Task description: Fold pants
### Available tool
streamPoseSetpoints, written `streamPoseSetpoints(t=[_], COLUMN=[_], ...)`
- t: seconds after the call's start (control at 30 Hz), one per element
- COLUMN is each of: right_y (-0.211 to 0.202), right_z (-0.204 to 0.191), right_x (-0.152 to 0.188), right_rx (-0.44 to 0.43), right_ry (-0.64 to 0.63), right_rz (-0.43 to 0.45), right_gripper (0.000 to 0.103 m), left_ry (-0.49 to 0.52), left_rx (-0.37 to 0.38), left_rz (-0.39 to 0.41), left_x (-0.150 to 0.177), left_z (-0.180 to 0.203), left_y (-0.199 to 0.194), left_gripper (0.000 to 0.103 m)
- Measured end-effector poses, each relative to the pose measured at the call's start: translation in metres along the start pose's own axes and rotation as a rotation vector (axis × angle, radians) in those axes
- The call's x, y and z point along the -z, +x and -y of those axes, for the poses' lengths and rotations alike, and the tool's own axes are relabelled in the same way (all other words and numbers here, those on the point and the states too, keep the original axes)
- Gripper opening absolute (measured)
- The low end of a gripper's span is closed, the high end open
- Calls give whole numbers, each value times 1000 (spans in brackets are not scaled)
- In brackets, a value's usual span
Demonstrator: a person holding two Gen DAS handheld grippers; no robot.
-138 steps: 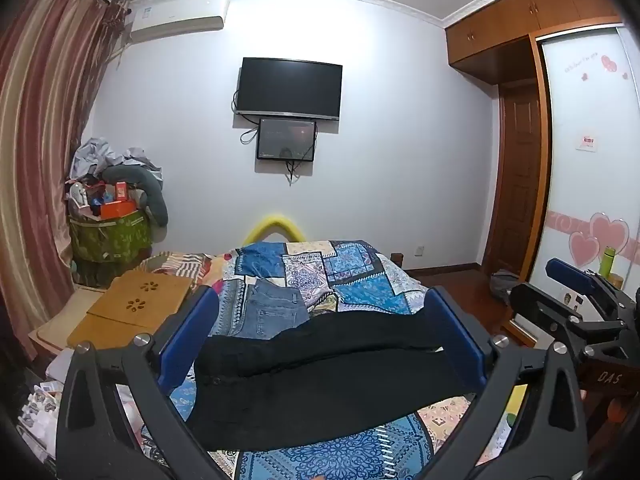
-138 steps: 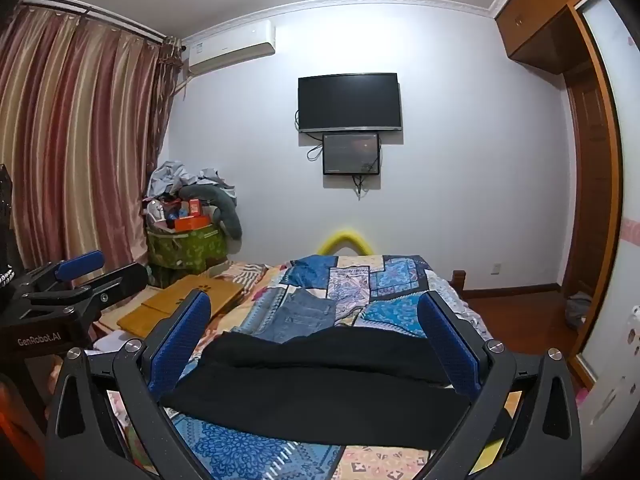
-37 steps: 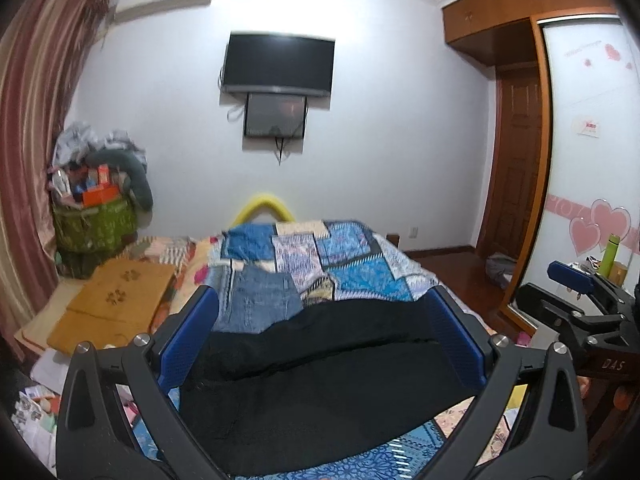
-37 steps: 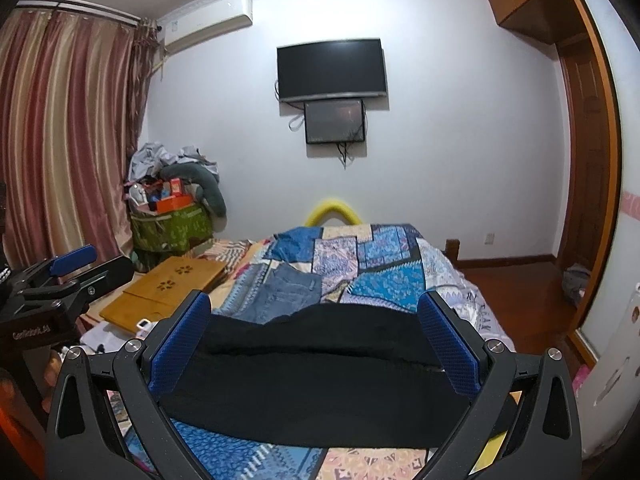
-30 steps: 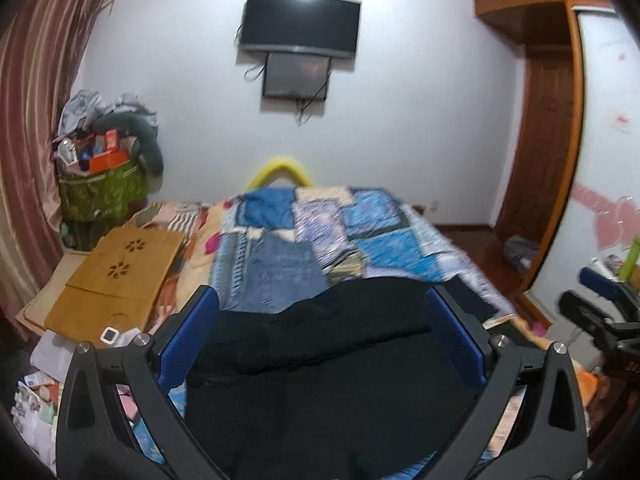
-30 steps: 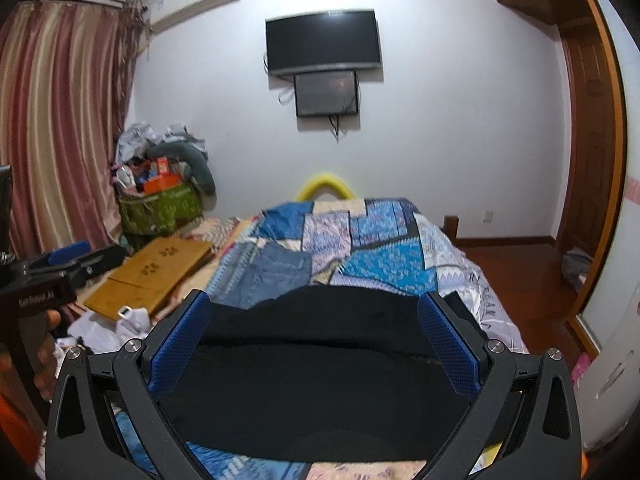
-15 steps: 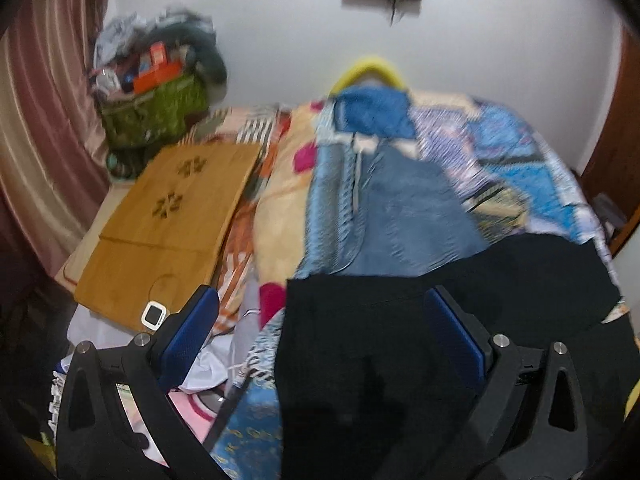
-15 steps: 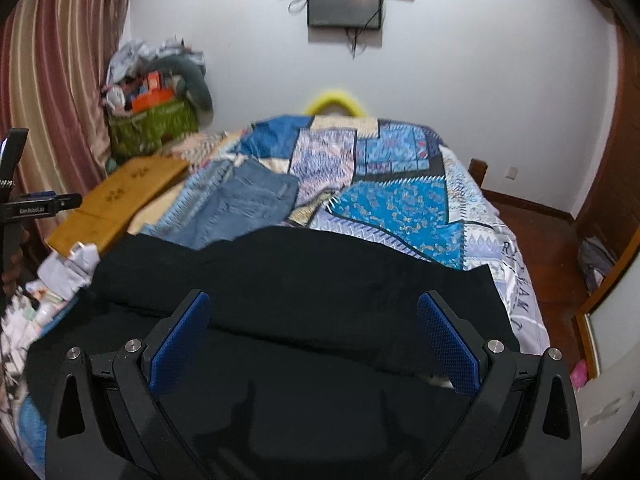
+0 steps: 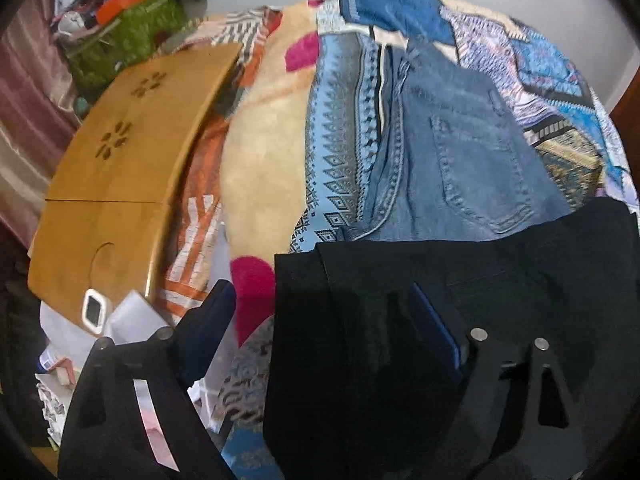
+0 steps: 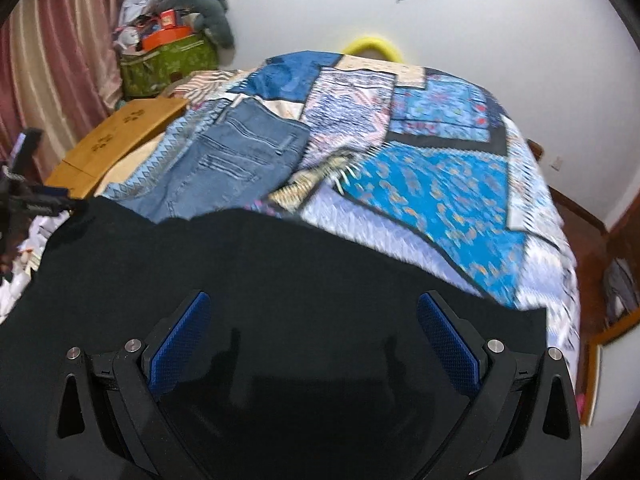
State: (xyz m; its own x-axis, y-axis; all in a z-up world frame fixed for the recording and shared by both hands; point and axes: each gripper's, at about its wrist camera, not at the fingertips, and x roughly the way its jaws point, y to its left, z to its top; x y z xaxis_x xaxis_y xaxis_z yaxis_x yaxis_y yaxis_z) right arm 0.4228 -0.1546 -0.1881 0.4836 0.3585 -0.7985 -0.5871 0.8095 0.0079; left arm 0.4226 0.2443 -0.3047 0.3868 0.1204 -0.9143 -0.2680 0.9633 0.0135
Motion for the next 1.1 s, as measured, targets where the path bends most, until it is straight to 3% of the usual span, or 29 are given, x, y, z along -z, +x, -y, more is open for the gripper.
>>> streamPoseSetpoints(t=[0.1,0.2,0.27,0.43,0.47,0.57,0.63,0.7,0.83,0.9,0.93,1.1], right_y=[16,34,43,69,76,87,84,79,74,70,68,48], right_z=[2,0,-1,-5,-7,-4,-5,-9,-17,-22,-24,-34], right_x=[-15,-25,-29,-31,-30,-24,-22,-18,-13,-12,-12,-13], right_rx=[2,55,61,12,12,-13,-24,-39,-30,-21,-15,47], right_ry=[-17,-65,-92,-123,-120,-42,-31,-30,-25,-24,-21,-41], right_rz=[-11,6,4,-48,-65,-86,-83,-86,-87,-84,-84,-54], right_gripper=[103,102,102,100,95,91,81,59,40,13,7,4], left_ry=[-6,-24,13,57,55,36,36,35,50,49,48,60], left_rx=[23,106,82,39,39,47,31,24,-17,-10,-3,19], left_rz=[-37,-82,-67,-9,-9,-15,2,33,110,131,139,204], left_x=[-3,2,5,11,11,10,11,15,18,18,17,8], left_z=[-1,1,9,18,17,17,18,19,20,18,17,22], left_y=[20,35,37,25,23,18,12,1,-22,-35,-43,-82], left_gripper=[78,73,70,38,32,26,23,20,16,15,14,12])
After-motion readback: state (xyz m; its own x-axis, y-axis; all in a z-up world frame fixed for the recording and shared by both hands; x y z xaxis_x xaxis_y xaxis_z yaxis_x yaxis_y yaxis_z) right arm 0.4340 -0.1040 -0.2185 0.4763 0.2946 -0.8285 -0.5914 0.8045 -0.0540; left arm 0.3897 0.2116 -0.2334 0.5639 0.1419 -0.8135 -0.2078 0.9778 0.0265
